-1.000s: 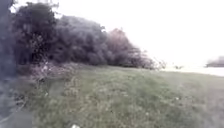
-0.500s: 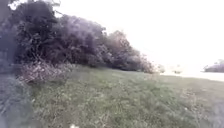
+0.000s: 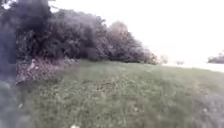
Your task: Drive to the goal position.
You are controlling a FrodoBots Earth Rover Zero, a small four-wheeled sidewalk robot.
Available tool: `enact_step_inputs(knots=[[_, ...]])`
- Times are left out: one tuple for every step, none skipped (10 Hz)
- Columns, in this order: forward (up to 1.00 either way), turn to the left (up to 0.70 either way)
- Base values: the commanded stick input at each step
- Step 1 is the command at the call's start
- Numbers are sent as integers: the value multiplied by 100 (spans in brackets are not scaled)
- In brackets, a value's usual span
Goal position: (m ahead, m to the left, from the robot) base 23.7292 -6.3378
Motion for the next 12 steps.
enact_step_inputs(knots=[[70,0],[70,0],[70,0],[70,0],[70,0],[70,0],[70,0],[70,0],[70,0],[70,0],[70,0],[70,0]])
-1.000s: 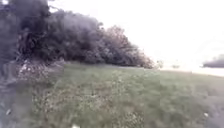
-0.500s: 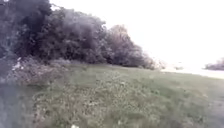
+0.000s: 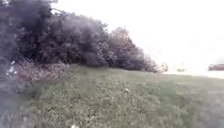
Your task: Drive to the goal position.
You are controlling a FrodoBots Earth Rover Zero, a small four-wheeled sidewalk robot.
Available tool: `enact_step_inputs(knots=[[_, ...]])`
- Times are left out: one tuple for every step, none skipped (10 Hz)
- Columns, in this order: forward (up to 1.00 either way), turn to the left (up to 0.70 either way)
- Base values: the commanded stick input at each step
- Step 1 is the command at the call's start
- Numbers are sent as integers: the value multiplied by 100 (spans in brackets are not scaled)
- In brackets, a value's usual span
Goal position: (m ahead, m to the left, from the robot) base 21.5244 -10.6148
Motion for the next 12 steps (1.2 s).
enact_step_inputs(knots=[[70,-26],[70,-32],[70,-31],[70,-25],[70,0],[70,0],[70,0],[70,-10],[70,-21],[70,-33],[70,-23],[70,-11]])
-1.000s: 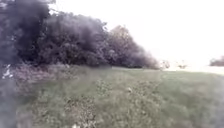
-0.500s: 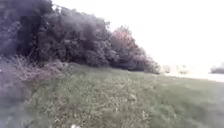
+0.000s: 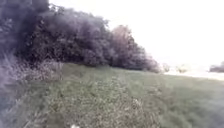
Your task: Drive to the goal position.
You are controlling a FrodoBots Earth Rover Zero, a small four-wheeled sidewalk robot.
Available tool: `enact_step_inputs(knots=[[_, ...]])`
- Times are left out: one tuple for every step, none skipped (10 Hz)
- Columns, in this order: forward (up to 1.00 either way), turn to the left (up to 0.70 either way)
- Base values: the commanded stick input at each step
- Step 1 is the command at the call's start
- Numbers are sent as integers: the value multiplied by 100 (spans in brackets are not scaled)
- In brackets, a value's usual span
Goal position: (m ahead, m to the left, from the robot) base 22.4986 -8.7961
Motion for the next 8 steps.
enact_step_inputs(knots=[[70,-1],[70,0],[70,-4],[70,-14],[70,-35],[70,-2],[70,0],[70,0]])
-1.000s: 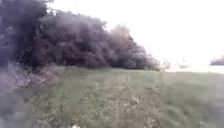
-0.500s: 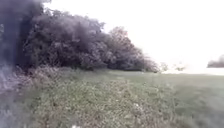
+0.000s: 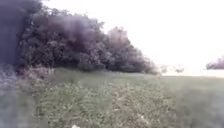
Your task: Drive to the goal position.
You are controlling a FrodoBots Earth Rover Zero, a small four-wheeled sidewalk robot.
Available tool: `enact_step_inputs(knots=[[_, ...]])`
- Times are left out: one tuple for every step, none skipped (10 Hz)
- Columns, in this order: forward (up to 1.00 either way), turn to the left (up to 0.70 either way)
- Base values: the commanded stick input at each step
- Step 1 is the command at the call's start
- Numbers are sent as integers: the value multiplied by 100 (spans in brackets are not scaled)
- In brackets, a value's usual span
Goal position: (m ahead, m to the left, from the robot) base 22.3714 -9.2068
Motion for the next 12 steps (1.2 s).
enact_step_inputs(knots=[[70,-1],[70,-4],[70,-35],[70,-12],[70,-4],[70,0],[70,0],[70,0],[70,0],[70,0],[70,0],[70,0]])
